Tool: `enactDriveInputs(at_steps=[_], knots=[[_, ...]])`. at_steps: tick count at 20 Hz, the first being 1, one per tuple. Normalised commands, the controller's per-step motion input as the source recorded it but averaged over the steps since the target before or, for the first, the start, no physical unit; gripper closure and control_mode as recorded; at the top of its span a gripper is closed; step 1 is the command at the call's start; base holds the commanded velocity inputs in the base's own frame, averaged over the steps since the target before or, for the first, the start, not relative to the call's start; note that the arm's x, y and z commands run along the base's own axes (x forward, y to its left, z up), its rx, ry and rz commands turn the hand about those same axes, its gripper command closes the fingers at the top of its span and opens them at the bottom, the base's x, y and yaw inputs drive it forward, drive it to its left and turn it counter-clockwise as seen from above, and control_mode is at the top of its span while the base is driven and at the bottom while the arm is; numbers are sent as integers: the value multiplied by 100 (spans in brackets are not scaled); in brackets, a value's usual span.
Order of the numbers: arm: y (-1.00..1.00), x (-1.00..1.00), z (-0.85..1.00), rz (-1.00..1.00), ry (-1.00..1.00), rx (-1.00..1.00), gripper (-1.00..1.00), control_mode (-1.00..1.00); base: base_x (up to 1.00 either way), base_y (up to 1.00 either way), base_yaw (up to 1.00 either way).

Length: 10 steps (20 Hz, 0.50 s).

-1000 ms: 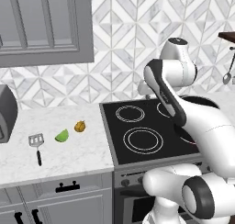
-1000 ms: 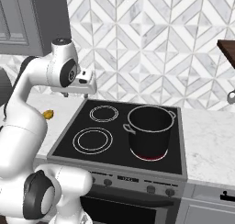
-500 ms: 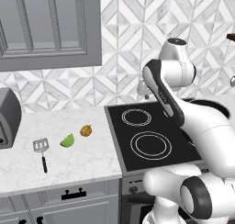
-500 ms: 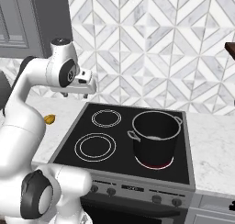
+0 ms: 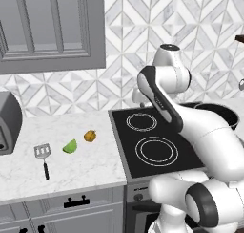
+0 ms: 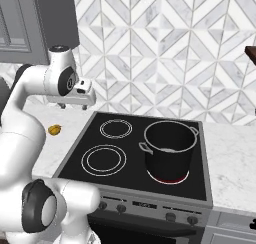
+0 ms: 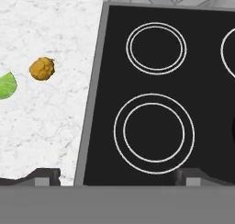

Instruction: Put the lemon wedge and squash in the pot. Retrieve the spatula and lightly stir the vegetables in the pot.

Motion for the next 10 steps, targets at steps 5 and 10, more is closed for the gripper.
enactDriveInputs(at_steps=[5,10], knots=[[97,0,-74,1,12,4,-100,-100,0,0,0],[91,5,-70,0,2,0,-100,-100,0,0,0]])
